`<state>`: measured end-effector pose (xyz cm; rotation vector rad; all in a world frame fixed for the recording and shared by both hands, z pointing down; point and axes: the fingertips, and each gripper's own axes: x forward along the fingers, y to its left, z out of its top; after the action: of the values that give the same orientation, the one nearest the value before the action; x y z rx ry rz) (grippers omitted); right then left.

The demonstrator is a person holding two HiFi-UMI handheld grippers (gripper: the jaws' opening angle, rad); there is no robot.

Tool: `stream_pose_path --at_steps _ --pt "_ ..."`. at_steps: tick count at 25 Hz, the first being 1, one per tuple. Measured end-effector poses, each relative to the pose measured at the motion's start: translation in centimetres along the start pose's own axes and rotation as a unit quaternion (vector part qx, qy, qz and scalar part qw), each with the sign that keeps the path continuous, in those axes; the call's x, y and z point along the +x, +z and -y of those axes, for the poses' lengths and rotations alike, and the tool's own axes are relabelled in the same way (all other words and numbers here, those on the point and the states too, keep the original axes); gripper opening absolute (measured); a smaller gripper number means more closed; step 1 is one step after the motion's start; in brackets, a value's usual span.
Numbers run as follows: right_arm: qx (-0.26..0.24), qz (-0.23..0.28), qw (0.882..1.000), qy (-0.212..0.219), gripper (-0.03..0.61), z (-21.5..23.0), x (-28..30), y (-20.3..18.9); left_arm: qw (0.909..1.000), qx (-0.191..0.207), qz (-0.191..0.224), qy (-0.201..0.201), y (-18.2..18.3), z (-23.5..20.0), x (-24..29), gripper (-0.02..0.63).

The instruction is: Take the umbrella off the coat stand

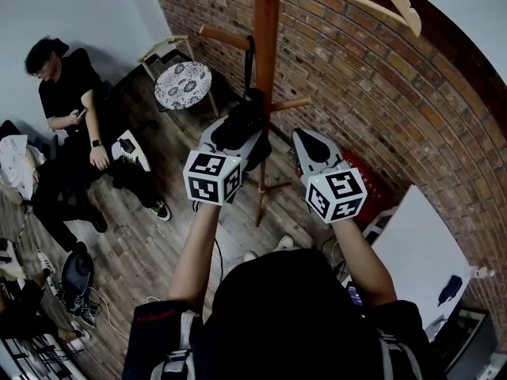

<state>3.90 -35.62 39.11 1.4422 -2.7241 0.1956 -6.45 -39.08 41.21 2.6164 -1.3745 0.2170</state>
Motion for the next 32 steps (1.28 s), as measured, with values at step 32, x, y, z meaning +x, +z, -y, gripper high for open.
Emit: stream_pose_path --at_steps 32 --pt "-0.012 0.012 0.999 0.031 0.028 -2.8 1.1 1.5 0.9980 -0.012 0.052 0.034 3.9 -2.1 -3.7 0.282"
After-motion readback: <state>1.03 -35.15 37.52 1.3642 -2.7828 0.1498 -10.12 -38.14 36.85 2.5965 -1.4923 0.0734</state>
